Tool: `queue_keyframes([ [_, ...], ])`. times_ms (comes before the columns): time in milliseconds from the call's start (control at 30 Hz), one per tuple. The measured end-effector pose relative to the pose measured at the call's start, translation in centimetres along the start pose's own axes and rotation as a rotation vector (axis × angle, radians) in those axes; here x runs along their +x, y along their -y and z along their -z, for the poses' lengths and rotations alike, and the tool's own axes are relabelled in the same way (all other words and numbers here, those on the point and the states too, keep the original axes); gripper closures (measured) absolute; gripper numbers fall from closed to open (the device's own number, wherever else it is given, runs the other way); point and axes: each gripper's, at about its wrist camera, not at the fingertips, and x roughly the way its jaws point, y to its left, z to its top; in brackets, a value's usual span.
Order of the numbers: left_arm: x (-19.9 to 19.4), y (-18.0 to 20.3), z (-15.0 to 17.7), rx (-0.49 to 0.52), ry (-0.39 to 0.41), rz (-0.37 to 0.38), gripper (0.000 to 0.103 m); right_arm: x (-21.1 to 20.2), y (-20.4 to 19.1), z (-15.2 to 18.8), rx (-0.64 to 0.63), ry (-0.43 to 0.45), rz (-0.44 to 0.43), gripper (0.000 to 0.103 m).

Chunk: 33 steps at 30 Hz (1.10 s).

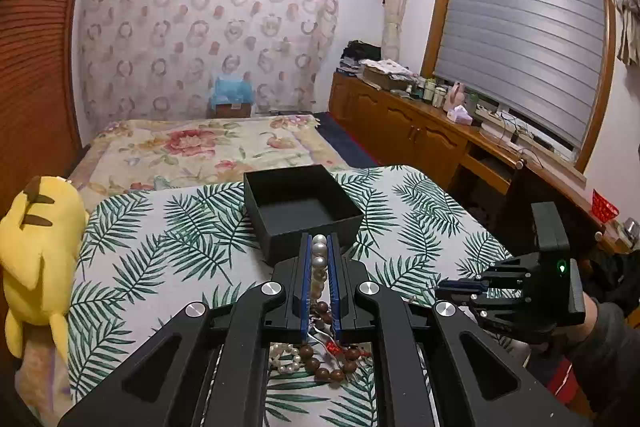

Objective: Organize jewelry
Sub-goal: 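Carry the pearl necklace and silver bangle over the black box with both tools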

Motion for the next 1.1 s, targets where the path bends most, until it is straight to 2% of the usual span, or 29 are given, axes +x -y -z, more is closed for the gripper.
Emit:
queue_keyframes([
  [267,0.4,0.1,0.2,0.004,-0.009,0.002,0.096,-0.3,-1.3,0.5,-0.103,-0.062,-0.047,0.094],
  [467,0.4,0.0,0.3,0.004,-0.01,0.002,0.096,0.0,-2.4,1.0,-0.131,-0.093,-0.1,0.094],
  [733,0.5,0.0,0.5,0.003,-0.012,0.001,0.096,0.6,-3.9,1.5,-0.178,-0.127,-0.13,0.096],
  [1100,0.5,-0.2,1.0,0.002,-0.005,0.0,0.096,0.1,-5.0,1.9,-0.167,-0.108,-0.178,0.097],
])
